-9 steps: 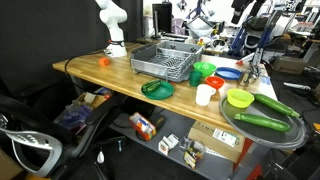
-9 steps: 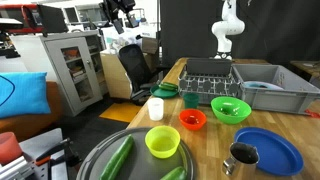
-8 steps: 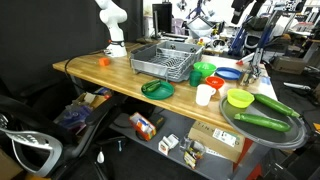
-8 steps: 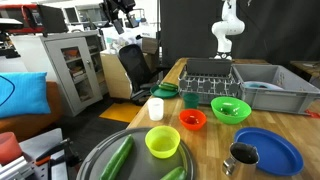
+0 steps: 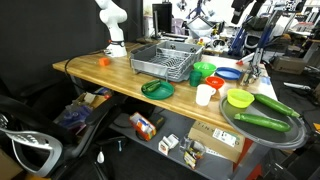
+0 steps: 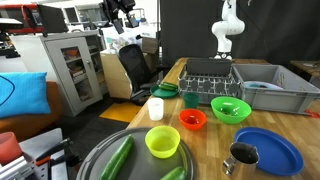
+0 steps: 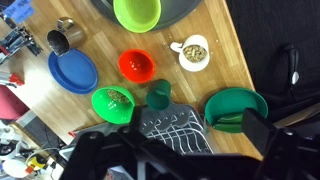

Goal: Put the blue plate in the dish rack

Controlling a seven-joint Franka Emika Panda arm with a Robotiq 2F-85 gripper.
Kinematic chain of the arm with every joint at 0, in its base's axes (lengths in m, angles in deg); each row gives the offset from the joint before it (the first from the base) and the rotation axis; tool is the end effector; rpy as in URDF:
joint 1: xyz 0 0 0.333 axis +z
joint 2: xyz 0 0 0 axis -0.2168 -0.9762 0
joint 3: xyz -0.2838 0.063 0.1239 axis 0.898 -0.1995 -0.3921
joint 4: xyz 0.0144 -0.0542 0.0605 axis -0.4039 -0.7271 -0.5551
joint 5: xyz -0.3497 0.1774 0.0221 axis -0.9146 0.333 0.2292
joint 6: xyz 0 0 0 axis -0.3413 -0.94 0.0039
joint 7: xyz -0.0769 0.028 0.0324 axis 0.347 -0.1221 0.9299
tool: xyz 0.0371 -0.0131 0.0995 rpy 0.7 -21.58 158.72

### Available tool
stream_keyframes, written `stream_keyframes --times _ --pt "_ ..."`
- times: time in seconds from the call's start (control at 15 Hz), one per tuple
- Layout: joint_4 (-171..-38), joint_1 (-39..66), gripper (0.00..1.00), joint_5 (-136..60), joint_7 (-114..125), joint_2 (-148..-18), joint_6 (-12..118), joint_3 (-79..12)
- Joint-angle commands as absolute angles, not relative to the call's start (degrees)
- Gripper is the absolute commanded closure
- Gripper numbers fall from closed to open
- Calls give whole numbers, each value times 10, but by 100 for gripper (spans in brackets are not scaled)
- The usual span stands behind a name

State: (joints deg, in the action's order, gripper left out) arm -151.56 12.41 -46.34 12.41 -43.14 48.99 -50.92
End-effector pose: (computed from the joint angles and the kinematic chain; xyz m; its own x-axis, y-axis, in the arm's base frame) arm 0.4318 0.1056 0.4784 0.9472 0.1701 0.2719 0.1106 -0.9690 0.2209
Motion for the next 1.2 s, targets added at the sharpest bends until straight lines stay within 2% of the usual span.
stream_keyframes --times 0.0,0.73,1.13 --pt "-1515 137 0 -470 129 -433 488 -498" --pt "-1515 134 0 -468 135 -435 487 -496" --pt "-1511 84 0 -513 255 -458 485 -492"
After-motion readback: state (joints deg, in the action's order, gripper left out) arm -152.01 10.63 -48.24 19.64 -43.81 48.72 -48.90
